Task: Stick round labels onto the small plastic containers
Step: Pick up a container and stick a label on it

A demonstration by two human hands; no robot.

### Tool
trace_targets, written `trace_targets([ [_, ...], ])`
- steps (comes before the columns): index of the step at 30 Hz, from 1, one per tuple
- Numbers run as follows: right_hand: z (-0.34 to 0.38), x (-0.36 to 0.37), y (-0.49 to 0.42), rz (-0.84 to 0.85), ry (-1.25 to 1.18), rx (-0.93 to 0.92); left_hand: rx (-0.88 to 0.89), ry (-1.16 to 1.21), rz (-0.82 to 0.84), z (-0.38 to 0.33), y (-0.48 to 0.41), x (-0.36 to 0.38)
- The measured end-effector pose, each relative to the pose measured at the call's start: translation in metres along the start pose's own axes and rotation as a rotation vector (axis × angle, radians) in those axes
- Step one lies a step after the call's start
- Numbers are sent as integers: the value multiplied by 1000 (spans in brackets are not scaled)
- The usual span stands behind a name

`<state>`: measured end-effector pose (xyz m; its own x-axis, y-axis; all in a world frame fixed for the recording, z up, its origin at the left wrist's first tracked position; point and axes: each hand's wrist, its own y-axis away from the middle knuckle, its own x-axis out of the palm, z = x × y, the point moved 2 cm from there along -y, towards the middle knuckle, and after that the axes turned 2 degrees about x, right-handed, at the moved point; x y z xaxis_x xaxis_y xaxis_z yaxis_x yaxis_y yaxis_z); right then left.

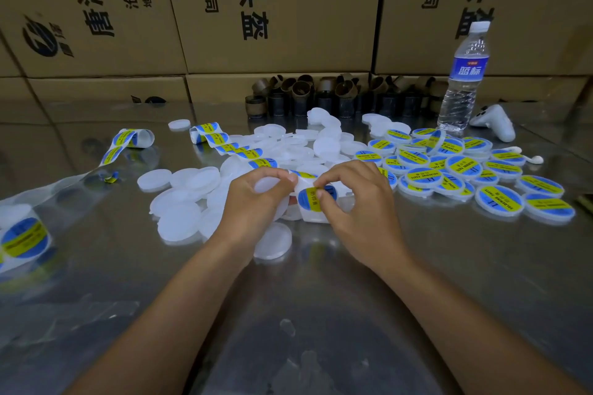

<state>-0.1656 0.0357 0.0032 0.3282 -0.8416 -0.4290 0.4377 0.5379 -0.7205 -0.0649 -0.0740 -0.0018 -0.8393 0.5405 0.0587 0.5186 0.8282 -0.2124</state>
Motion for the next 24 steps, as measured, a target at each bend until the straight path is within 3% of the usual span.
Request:
trace_targets([
  [15, 12, -11, -5, -114, -412, 199, 101, -214, -71, 8, -5, -3],
  [24, 7, 3, 5, 227, -395, 172, 188, -196, -47, 0, -1, -3],
])
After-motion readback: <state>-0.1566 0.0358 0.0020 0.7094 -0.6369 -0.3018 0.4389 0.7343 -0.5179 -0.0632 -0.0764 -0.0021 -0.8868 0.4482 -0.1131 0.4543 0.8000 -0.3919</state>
